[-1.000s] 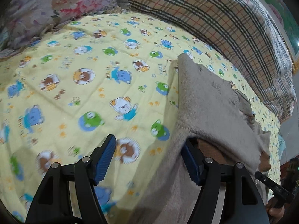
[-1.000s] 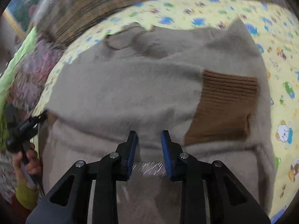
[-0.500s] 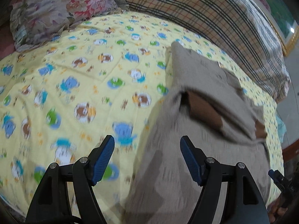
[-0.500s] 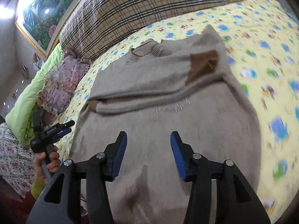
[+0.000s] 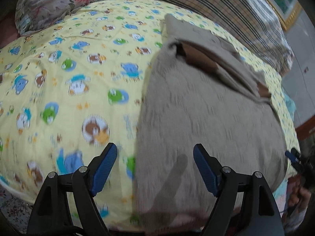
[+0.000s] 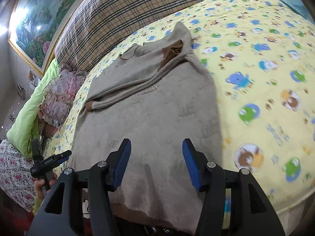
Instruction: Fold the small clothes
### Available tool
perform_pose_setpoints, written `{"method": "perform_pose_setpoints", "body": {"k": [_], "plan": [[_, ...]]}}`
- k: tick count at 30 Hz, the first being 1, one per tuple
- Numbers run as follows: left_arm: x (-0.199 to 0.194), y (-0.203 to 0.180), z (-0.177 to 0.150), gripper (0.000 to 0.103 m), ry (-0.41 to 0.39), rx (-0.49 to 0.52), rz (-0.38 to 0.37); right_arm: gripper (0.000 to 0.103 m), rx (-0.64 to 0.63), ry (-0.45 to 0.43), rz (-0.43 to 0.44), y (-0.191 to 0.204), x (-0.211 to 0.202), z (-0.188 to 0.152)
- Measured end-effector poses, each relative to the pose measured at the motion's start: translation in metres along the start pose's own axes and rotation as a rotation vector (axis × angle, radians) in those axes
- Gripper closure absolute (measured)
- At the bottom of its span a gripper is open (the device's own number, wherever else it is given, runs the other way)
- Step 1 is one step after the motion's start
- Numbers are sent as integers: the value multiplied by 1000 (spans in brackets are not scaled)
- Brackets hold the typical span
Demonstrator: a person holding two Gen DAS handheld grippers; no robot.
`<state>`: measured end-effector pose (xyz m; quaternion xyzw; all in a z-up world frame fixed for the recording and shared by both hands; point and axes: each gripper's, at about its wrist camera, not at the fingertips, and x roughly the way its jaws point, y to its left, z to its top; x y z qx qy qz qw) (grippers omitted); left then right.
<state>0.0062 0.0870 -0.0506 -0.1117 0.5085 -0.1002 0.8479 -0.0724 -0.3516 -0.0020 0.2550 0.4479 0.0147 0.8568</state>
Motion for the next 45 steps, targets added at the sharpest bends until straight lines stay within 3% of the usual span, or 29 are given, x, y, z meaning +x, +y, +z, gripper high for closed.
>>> {"method": "perform_pose_setpoints", "body": {"k": [12, 20, 23, 25, 27, 29, 35, 39, 41, 43, 44, 45], "plan": [[-13, 1, -73, 16, 54, 41, -98, 42, -12, -2, -6, -32, -39, -32], [-10, -4, -84, 15, 73, 39, -190, 42, -9, 54, 112, -57, -42, -58], [-11, -9, -89, 23, 56, 91, -158, 42, -14, 72, 146, -60, -43, -67], [-12, -8, -89, 37, 44, 112, -144, 42, -26, 99, 148, -60, -39, -72], [-13, -5, -88, 65, 44, 107, -157, 42, -51, 115, 166, -57, -34, -75], [-10, 0, -84, 74, 55, 76, -184, 40, -64, 117, 208, -50, -26, -77], [-4, 20, -83, 71, 80, -6, -266, 41, -102, 142, 288, -40, -14, -84], [-4, 4, -83, 62, 76, 48, -247, 41, -58, 123, 330, -46, -14, -86], [-4, -6, -85, 63, 75, 83, -243, 41, -59, 112, 336, -41, -12, -89], [-3, -8, -85, 72, 68, 97, -231, 48, -74, 116, 333, -36, -10, -93], [-3, -5, -85, 83, 67, 94, -226, 65, -75, 124, 324, -37, -9, -94], [-2, -1, -83, 86, 74, 83, -235, 92, -76, 137, 304, -37, -6, -94]]}}
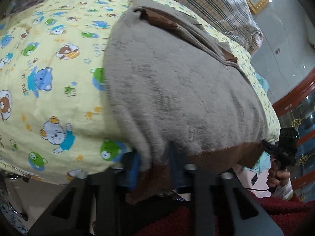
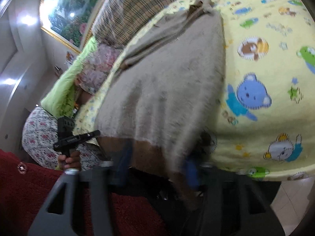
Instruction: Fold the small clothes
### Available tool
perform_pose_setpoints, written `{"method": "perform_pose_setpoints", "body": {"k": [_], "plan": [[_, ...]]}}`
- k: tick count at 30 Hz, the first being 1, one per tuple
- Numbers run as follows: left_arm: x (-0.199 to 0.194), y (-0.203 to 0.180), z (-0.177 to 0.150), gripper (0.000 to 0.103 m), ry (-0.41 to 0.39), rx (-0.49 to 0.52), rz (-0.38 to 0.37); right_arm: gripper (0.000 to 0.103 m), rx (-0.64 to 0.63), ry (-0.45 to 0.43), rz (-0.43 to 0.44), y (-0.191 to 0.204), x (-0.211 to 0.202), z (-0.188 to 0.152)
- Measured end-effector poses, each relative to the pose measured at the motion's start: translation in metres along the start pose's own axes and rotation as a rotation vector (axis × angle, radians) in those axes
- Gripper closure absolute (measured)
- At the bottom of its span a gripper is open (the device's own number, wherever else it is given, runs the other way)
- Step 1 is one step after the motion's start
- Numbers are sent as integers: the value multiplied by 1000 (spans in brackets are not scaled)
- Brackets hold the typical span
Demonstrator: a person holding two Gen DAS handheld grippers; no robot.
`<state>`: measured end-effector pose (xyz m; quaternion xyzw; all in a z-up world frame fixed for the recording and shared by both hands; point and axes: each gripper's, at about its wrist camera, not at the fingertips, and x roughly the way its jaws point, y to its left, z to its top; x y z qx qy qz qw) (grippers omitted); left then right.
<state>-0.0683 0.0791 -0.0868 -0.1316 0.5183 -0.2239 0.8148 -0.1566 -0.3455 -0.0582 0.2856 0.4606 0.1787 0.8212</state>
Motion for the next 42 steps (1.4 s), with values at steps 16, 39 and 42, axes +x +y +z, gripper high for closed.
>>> {"method": "perform_pose_setpoints", "body": {"k": [16, 39, 42], "plan": [[-39, -38, 74, 93, -173, 29, -201, 94, -35, -270, 221, 41, -37, 75], [37, -24, 281, 95, -371, -94, -144, 94, 50, -435, 64, 5, 24, 255], [61, -13, 310, 95, -354, -131, -120, 94, 109, -442, 26, -15, 41, 279]]}}
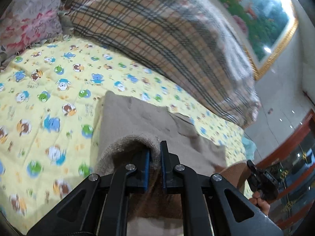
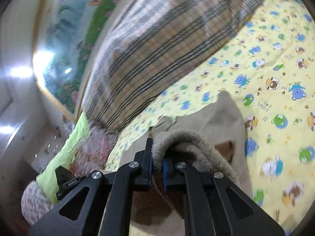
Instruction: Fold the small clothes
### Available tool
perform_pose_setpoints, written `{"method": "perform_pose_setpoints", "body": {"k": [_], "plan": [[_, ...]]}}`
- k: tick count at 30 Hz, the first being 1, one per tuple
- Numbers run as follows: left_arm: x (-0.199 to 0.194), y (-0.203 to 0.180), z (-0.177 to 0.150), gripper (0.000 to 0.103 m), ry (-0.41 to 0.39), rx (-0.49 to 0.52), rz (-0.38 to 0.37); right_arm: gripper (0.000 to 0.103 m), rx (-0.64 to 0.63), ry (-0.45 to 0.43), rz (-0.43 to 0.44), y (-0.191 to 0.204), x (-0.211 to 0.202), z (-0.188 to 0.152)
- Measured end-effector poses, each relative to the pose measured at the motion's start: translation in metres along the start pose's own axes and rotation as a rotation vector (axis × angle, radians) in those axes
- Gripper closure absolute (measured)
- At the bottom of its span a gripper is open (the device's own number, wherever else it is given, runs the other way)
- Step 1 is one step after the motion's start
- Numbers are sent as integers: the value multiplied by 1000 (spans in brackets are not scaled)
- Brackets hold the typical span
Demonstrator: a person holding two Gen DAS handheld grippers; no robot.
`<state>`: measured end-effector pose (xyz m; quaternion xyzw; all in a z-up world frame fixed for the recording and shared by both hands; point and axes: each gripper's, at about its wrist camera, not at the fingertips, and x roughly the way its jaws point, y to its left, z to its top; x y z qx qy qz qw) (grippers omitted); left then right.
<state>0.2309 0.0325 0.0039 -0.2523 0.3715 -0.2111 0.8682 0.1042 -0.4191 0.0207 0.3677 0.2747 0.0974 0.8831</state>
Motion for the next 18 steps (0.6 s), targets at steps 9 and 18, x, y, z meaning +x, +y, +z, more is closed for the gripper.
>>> {"method": "perform_pose_setpoints", "body": {"k": [9, 18], "plan": [[86, 30, 19, 93, 98, 7, 160, 92, 169, 26, -195, -68, 59, 23], [31, 41, 22, 52, 35, 8, 204, 66, 159, 20, -203, -65, 38, 31]]}}
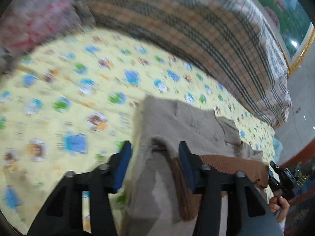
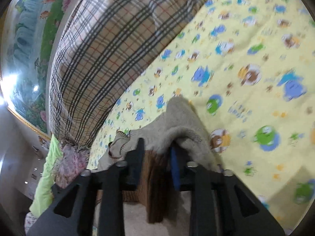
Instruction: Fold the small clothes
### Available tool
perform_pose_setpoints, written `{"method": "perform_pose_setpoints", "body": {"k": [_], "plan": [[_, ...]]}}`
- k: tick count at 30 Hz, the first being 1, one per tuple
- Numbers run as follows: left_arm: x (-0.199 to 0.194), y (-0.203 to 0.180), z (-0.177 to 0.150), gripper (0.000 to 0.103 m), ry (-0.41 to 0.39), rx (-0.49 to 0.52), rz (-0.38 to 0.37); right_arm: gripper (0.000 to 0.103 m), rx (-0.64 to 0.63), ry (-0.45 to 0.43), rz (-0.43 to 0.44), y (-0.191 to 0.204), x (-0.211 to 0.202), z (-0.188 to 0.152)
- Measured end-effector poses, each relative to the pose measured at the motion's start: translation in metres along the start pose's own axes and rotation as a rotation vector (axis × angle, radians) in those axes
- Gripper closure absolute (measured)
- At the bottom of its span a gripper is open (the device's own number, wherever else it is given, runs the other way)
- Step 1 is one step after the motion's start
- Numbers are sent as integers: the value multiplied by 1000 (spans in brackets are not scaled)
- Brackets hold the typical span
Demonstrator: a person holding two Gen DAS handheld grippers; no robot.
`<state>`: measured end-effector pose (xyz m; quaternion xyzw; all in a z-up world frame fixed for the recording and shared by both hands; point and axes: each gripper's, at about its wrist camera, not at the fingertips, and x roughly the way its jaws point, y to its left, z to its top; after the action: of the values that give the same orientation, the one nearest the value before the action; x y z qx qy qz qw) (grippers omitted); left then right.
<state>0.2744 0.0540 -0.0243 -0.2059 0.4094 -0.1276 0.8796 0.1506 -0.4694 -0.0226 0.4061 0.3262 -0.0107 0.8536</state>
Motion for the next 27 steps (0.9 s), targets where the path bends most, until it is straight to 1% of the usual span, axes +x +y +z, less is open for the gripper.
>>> {"method": "perform_pose_setpoints", "body": {"k": [2, 4, 5, 6, 7, 8, 9, 10, 11, 13, 14, 15, 16, 17, 19, 20, 22, 24, 25, 26, 27], "plan": [[-19, -10, -7, 52, 10, 41, -42, 54, -23, -45, -16, 5, -17, 0], [-28, -28, -20, 52, 27, 100, -82, 54, -53, -76, -15, 15, -33, -4], [-29, -44, -34, 50, 56, 155, -117, 54, -70, -77, 2, 21, -37, -7], [-26, -57, -45, 49, 88, 194, -146, 54, -107, -66, 38, 30, -40, -14], [-22, -70, -57, 49, 123, 229, -177, 54, -160, -31, 76, 43, -39, -23], [-15, -85, -72, 49, 169, 272, -212, 54, -236, 38, 101, 58, -32, -37], [-8, -96, -83, 49, 202, 301, -232, 54, -295, 96, 110, 69, -25, -49], [-2, -105, -92, 49, 233, 324, -247, 54, -374, 184, 132, 82, -12, -68], [9, -116, -102, 49, 275, 358, -256, 56, -414, 233, 147, 88, -5, -77], [24, -127, -109, 49, 304, 410, -224, 56, -507, 364, 176, 99, 15, -100], [36, -131, -108, 49, 320, 431, -197, 56, -550, 417, 154, 103, 27, -109], [44, -132, -105, 49, 331, 434, -183, 56, -576, 447, 123, 104, 35, -112], [50, -131, -103, 49, 342, 433, -177, 56, -607, 465, 64, 104, 47, -113], [58, -130, -94, 49, 344, 424, -180, 56, -616, 463, 32, 104, 53, -109], [70, -128, -79, 50, 349, 405, -189, 56, -596, 436, -1, 99, 64, -93], [78, -126, -69, 53, 355, 376, -205, 58, -579, 398, -42, 96, 69, -79], [84, -124, -54, 55, 329, 361, -204, 59, -536, 345, -98, 88, 78, -56], [93, -122, -34, 54, 277, 365, -104, 58, -497, 267, -176, 80, 88, -30], [98, -119, -25, 54, 241, 365, -29, 58, -480, 239, -203, 77, 88, -24], [102, -111, -14, 53, 200, 346, 44, 58, -441, 184, -229, 71, 87, -12], [105, -103, -6, 54, 181, 312, 66, 58, -404, 144, -227, 68, 84, -4]]}}
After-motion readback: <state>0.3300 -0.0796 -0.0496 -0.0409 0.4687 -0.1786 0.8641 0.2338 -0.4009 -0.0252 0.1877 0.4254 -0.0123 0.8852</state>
